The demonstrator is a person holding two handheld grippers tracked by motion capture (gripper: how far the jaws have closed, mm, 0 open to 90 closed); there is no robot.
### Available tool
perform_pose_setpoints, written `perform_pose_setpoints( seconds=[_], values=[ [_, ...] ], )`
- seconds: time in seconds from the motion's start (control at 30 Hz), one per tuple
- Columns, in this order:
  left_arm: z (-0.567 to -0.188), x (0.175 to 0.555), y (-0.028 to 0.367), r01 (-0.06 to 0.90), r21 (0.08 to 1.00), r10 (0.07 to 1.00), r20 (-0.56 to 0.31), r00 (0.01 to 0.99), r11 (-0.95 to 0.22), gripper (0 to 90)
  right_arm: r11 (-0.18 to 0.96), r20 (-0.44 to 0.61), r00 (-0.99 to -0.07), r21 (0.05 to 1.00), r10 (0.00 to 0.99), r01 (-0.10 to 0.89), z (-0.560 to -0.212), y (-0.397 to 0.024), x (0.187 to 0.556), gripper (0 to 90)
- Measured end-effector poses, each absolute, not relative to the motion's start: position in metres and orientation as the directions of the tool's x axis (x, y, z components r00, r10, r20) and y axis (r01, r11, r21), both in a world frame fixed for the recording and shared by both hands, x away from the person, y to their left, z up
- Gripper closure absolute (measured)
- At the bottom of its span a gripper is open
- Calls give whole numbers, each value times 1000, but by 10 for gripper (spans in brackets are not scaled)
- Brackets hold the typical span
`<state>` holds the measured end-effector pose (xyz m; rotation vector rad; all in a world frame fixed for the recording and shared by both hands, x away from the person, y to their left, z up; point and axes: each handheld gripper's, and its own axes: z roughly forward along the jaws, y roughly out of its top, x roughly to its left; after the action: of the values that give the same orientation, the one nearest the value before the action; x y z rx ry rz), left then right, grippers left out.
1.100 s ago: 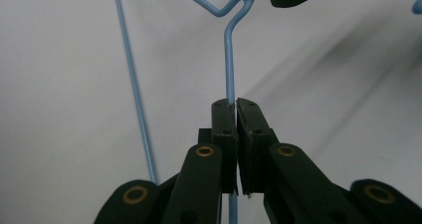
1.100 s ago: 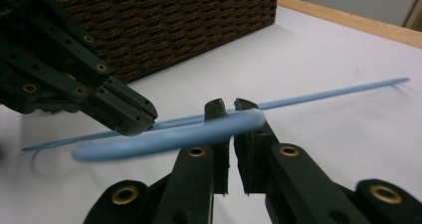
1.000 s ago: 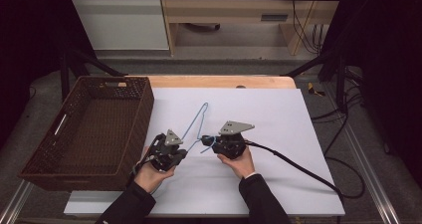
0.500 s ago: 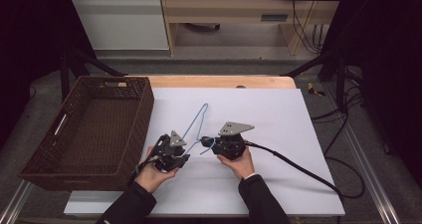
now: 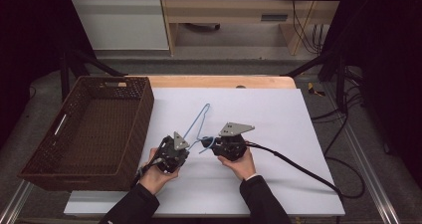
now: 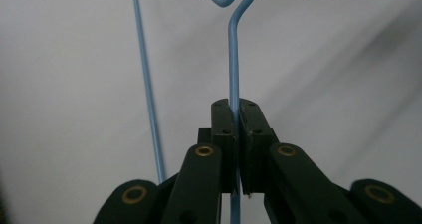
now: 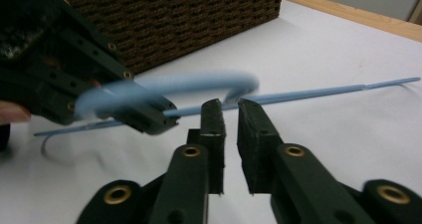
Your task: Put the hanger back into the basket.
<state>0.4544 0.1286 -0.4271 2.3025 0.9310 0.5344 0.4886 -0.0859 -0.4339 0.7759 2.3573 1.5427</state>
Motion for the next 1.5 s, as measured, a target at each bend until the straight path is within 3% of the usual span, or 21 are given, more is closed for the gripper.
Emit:
perform_pose_setpoints(
  seconds=[0.37,0.57,0.8,1.13,1.5],
  values=[
    [-408,450,142,453,710,733,129,668,-539,873,327,58,-810,896,583,299,-423,-123,468,662],
    [-397,448,151,451,747,733,72,676,-489,873,288,73,-776,904,626,317,-419,-158,453,525],
    [-383,442,158,437,771,715,34,699,-464,873,259,78,-731,905,678,337,-415,-191,441,288],
    [-359,431,165,400,808,687,8,727,-432,873,211,98,-672,908,735,362,-406,-220,436,133],
    [-334,425,171,350,829,651,21,759,-435,873,182,110,-631,907,768,380,-404,-237,435,63]
  ],
)
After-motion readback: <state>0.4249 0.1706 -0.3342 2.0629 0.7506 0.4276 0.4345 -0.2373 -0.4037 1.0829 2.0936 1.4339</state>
